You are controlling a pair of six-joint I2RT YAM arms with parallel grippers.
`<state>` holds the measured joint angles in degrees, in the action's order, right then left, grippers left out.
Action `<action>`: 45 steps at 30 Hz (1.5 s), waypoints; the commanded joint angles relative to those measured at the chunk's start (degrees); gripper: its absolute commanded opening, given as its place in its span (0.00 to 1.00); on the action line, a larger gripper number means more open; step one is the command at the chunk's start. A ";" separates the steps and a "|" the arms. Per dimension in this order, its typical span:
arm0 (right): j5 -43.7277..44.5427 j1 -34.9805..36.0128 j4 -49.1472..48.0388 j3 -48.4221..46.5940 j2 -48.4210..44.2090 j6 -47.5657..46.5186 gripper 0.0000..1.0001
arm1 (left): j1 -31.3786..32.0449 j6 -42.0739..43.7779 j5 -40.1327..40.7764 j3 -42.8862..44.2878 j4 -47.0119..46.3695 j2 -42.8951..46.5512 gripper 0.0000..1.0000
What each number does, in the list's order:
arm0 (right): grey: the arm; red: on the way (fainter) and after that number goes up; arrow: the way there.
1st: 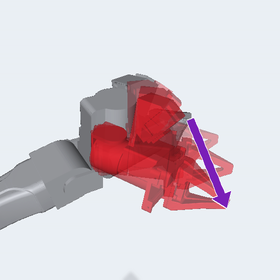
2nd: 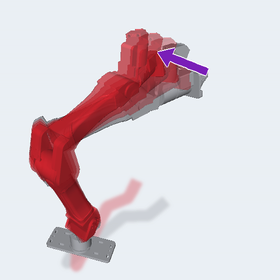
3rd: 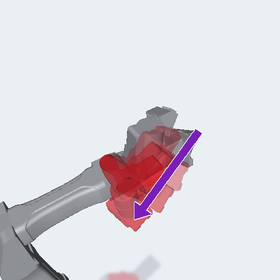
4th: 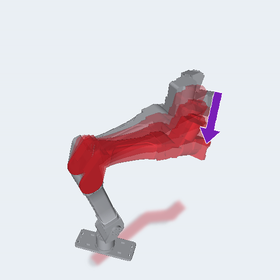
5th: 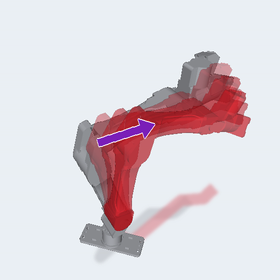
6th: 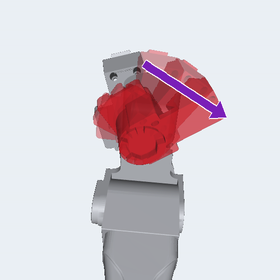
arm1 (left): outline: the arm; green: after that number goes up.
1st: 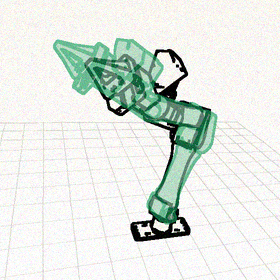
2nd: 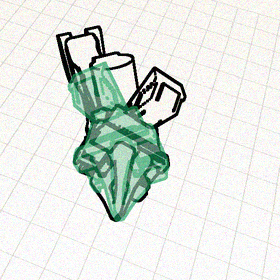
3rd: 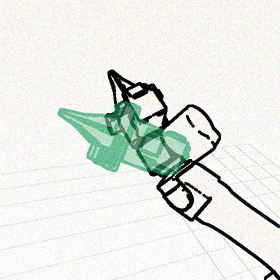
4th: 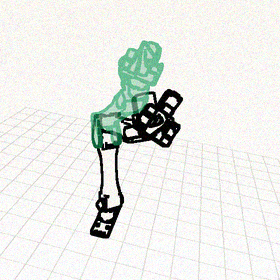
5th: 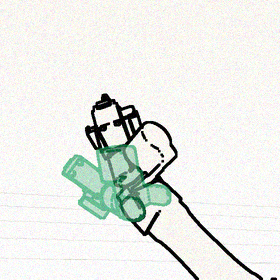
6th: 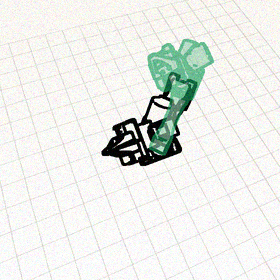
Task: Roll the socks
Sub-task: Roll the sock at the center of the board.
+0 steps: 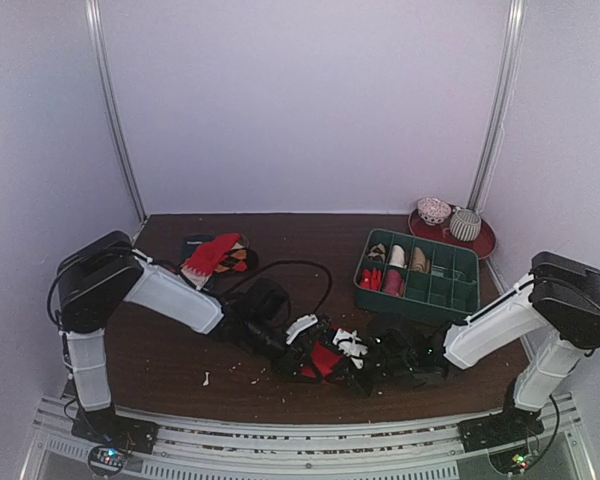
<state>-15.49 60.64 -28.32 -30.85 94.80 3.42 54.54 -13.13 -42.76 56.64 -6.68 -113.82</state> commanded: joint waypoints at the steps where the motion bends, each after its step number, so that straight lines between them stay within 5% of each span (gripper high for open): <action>1: -9.20 -2.41 2.30 4.38 5.67 10.30 0.11 | -1.19 3.38 18.06 -4.16 2.08 5.02 0.51; 13: -30.29 -8.86 5.26 0.17 14.45 18.01 0.11 | 0.78 13.38 21.90 -31.52 -45.85 23.76 0.64; 25: -39.76 -15.43 23.16 -10.96 23.58 9.24 0.11 | 7.03 16.57 13.79 -25.12 -45.54 8.88 0.60; 40: -41.47 -17.39 28.36 -13.28 25.74 3.58 0.11 | 7.07 19.43 26.83 -28.37 -47.62 10.96 0.62; 45: -41.29 -17.56 27.94 -13.05 25.91 3.87 0.11 | 6.95 20.67 23.34 -25.62 -45.33 7.33 0.58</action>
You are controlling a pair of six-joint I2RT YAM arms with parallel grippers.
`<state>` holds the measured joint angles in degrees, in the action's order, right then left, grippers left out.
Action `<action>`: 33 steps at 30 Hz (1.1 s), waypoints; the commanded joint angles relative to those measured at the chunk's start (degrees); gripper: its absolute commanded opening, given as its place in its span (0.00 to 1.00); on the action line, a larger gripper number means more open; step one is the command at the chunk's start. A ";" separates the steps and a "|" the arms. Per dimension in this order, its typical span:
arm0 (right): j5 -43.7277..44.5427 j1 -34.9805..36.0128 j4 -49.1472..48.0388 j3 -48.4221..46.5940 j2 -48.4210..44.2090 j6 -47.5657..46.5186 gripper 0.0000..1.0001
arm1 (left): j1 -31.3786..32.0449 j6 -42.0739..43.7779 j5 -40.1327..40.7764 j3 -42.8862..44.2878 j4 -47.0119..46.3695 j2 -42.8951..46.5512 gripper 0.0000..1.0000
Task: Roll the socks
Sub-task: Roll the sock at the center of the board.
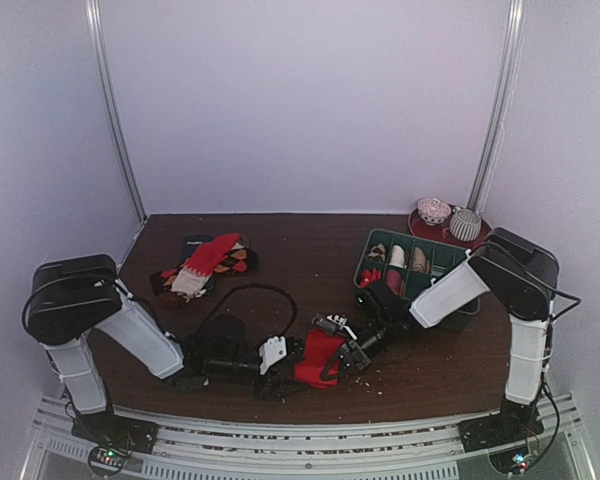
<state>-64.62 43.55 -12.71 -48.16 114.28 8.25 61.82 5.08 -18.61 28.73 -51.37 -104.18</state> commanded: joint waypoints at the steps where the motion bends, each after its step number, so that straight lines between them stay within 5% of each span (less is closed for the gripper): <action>1: 7.84 -0.46 12.37 4.23 6.48 -0.93 0.11 | -0.30 2.35 -1.46 2.90 -0.17 -3.04 0.56; 11: 7.25 -0.97 13.48 3.61 6.75 -1.60 0.11 | -0.30 0.84 -1.04 6.39 5.76 -7.77 0.40; 17: 6.73 -1.01 13.30 3.67 5.93 -2.17 0.11 | -0.30 -1.87 2.16 9.41 13.28 -10.68 0.00; 21: 6.70 -1.09 11.41 3.71 4.01 -1.60 0.12 | -0.30 -5.98 4.31 7.62 15.78 -9.44 0.00; 24: 7.79 -1.10 6.19 4.20 0.02 1.32 0.31 | -0.45 -12.09 7.16 7.75 22.19 -7.55 0.00; 26: 9.49 -1.25 2.56 4.69 -4.27 2.88 0.33 | -0.71 -16.76 7.16 8.13 26.46 -6.19 0.00; 33: 19.05 -1.17 -9.81 10.89 -21.29 3.26 0.40 | -4.10 -28.00 -4.95 11.67 38.01 -5.58 0.00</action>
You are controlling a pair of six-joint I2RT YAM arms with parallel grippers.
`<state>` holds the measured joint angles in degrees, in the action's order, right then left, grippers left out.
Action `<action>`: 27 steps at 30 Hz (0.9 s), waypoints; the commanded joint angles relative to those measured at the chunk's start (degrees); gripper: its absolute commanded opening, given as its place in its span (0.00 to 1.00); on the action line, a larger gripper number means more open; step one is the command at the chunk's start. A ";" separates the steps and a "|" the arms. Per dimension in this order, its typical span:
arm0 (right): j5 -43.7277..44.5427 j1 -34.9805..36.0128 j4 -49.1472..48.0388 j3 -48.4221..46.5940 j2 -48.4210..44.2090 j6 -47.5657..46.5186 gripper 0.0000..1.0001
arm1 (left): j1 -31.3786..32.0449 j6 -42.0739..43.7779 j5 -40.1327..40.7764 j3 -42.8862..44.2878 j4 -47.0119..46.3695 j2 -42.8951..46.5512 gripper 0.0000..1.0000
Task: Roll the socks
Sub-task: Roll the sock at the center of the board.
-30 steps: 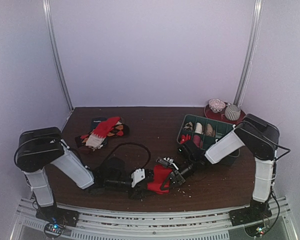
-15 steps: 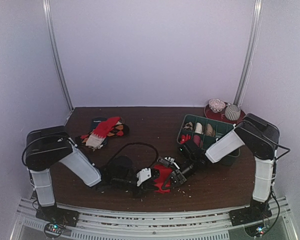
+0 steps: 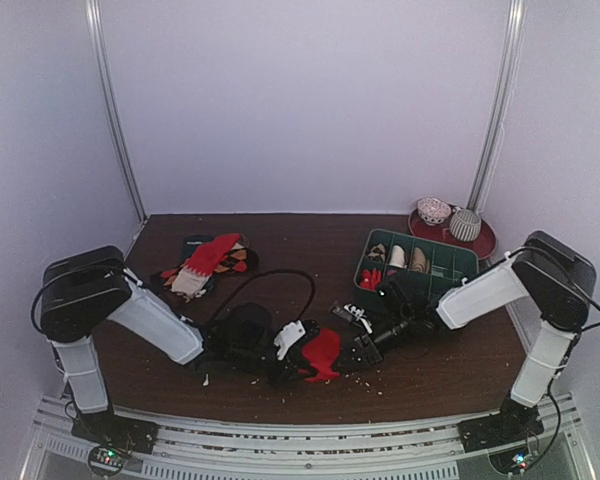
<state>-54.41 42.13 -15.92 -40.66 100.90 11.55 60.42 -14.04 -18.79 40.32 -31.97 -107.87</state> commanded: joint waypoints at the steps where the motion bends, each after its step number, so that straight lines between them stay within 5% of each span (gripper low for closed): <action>1: 10.49 0.52 -7.33 4.82 -9.73 -1.62 0.40 | -3.57 -9.31 -7.38 1.06 20.26 -2.34 0.00; 10: 28.51 9.91 -10.33 10.81 -17.16 -18.29 0.41 | -6.43 -6.24 -19.95 11.37 32.48 -7.95 0.00; 27: 35.90 16.04 -9.73 7.79 -5.80 -22.91 0.40 | -7.66 -4.46 -21.93 13.69 34.52 -11.49 0.00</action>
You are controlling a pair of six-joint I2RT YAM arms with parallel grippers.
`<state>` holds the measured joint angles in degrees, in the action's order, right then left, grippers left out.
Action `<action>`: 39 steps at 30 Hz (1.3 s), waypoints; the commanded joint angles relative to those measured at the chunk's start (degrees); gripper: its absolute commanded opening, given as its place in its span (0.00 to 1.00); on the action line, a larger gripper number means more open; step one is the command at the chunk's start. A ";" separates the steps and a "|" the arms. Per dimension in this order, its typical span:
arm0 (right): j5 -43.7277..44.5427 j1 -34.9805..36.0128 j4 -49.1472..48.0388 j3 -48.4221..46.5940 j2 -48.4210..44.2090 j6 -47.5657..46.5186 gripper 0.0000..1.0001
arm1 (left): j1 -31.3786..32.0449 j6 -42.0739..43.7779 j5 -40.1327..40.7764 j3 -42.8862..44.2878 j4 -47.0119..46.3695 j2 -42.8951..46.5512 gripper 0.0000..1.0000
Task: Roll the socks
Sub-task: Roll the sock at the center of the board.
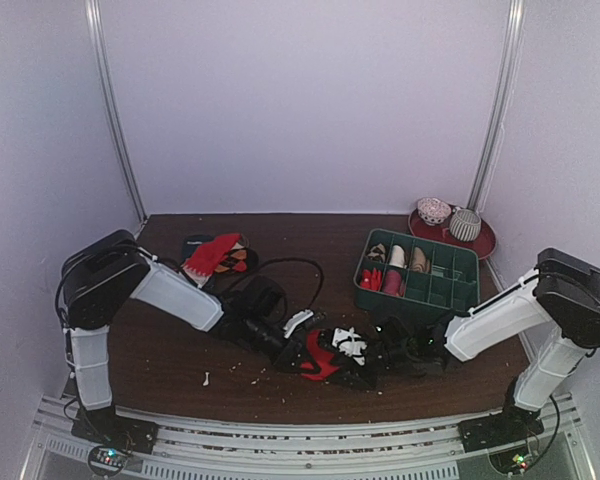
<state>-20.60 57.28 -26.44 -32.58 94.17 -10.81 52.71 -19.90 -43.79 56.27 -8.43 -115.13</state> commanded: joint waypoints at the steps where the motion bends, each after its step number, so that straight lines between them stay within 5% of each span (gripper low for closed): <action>1: 2.14 0.92 0.48 -0.08 0.99 -0.17 0.37 | 0.03 1.44 3.02 -2.22 10.98 -4.35 0.00; 8: 0.93 0.74 1.15 0.78 4.00 8.23 0.17 | -0.49 1.34 4.32 -1.92 9.30 -3.64 0.00; 16: -8.94 -2.02 -4.05 5.52 6.65 21.69 0.11 | -0.58 5.32 18.89 -4.87 -1.91 9.09 0.39; 23: -22.44 -5.32 2.51 -0.03 12.13 26.51 0.11 | 0.95 16.50 30.49 -23.18 -28.99 30.14 0.75; 27: -27.70 -7.99 12.15 -6.35 15.98 25.43 0.11 | 2.88 23.62 28.43 -27.48 -32.39 30.67 0.73; 39: -31.50 -12.34 25.91 -15.24 21.57 21.97 0.11 | 7.61 22.11 25.68 -28.53 -38.37 16.66 0.68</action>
<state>-56.58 45.21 -13.80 -49.41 111.46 12.34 59.61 1.04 -17.15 26.89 -41.10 -95.46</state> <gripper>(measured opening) 0.117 0.685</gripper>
